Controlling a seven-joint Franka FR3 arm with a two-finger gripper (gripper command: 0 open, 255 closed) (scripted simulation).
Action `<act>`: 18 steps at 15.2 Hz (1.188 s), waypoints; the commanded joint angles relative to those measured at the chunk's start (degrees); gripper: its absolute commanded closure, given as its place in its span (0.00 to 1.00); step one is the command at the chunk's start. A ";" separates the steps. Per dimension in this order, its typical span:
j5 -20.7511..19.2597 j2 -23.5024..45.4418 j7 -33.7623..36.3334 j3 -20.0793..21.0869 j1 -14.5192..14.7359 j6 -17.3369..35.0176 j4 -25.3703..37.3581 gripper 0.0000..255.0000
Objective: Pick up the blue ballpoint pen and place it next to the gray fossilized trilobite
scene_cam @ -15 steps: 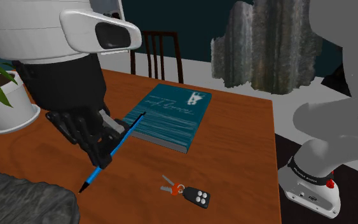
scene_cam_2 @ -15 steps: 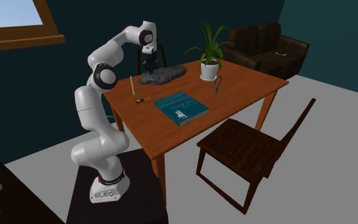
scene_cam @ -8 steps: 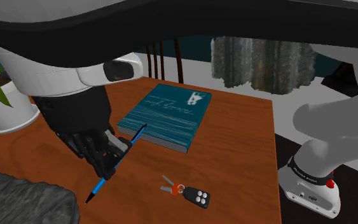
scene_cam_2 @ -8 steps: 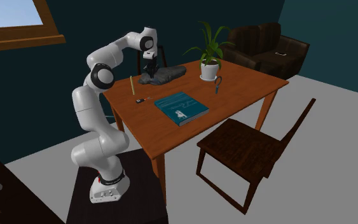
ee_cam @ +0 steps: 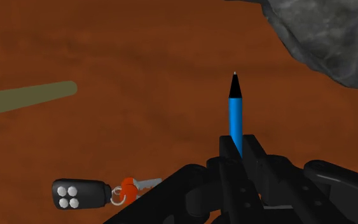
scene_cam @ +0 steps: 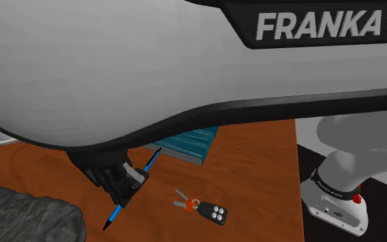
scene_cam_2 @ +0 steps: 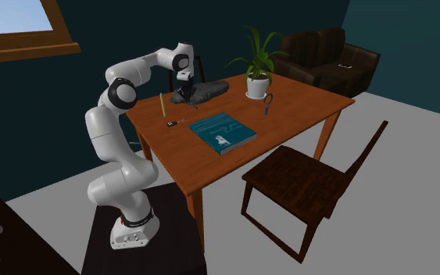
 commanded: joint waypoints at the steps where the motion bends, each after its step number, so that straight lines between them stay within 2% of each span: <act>1: 0.07 -0.02 -0.45 -0.14 0.76 1.45 -1.79 1.00; 10: 1.44 -1.10 -2.43 0.31 3.03 8.01 -9.04 1.00; 18: 1.43 -1.10 -2.43 0.30 3.03 8.00 -9.03 1.00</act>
